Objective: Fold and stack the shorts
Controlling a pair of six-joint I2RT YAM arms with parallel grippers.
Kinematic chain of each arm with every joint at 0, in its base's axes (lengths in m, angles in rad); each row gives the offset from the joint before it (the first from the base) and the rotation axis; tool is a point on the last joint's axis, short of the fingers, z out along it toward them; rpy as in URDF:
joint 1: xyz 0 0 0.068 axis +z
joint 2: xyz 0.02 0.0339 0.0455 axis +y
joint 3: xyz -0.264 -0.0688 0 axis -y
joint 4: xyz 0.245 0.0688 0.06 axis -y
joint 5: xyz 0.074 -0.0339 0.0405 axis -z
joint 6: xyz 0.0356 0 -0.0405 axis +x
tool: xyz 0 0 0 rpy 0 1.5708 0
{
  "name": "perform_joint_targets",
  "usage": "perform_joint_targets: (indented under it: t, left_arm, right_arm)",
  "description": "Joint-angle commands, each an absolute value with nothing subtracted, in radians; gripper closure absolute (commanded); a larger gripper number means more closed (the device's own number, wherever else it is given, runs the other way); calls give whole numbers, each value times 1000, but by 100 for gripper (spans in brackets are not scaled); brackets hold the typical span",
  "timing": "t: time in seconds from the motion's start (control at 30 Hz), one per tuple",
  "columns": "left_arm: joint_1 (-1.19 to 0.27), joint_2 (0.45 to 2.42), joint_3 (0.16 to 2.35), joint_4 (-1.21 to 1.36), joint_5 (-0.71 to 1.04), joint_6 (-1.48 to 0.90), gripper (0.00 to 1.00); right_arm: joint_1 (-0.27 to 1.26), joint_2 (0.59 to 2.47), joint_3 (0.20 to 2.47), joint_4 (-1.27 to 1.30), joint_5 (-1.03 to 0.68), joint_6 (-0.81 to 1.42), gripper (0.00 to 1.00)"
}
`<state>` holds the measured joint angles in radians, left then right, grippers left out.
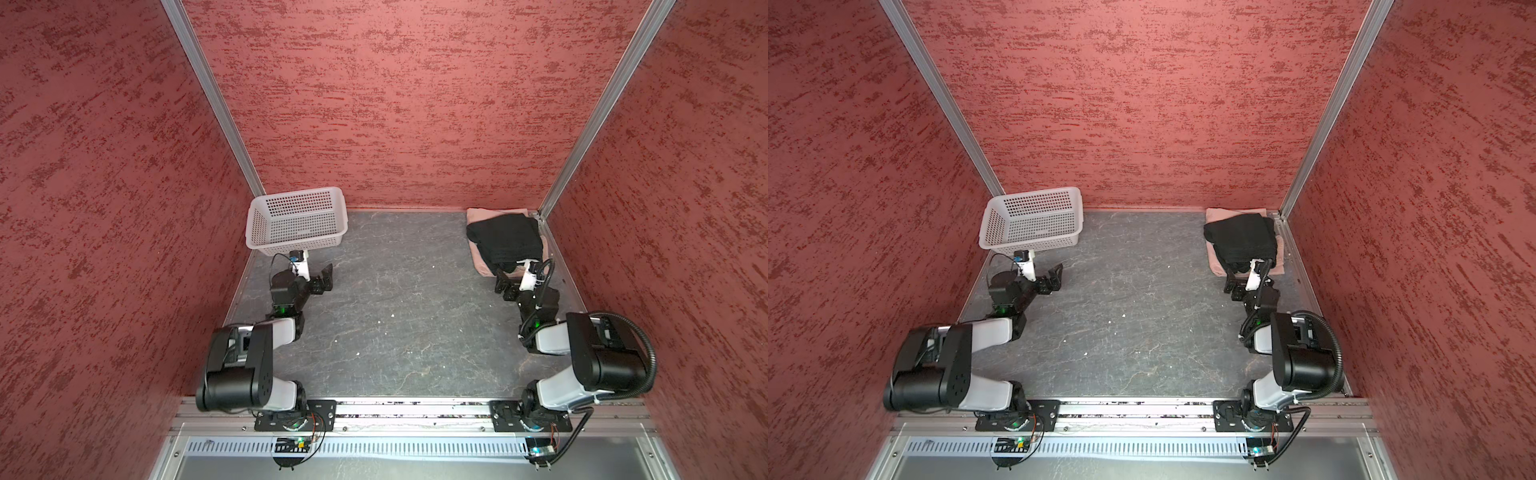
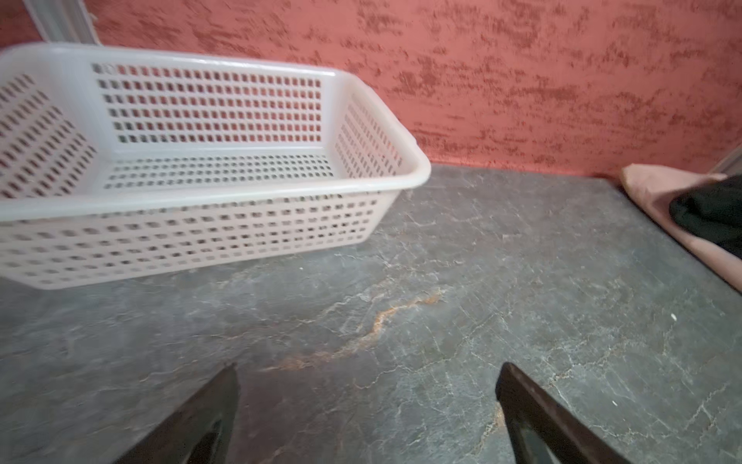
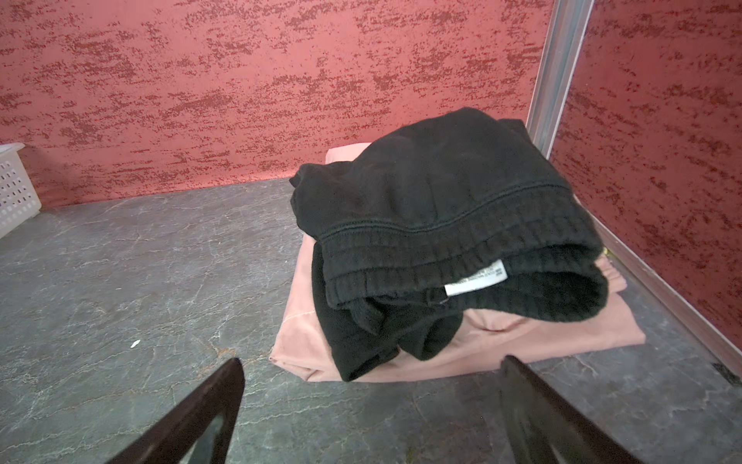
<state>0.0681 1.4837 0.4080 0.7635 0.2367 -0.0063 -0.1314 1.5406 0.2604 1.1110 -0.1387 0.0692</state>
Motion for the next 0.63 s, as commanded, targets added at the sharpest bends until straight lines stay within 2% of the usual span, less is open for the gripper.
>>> perform_joint_targets:
  t: [0.0, 0.1, 0.6]
  left_arm:
    - [49, 1524, 393, 861, 155, 34, 1]
    - [35, 1530, 374, 898, 111, 34, 1]
    - [62, 1532, 382, 888, 158, 14, 1]
  right_arm:
    - [-126, 1541, 277, 1154, -155, 43, 1]
    - [-126, 1541, 278, 1154, -155, 44, 1]
    - [-106, 1542, 291, 1128, -110, 34, 1]
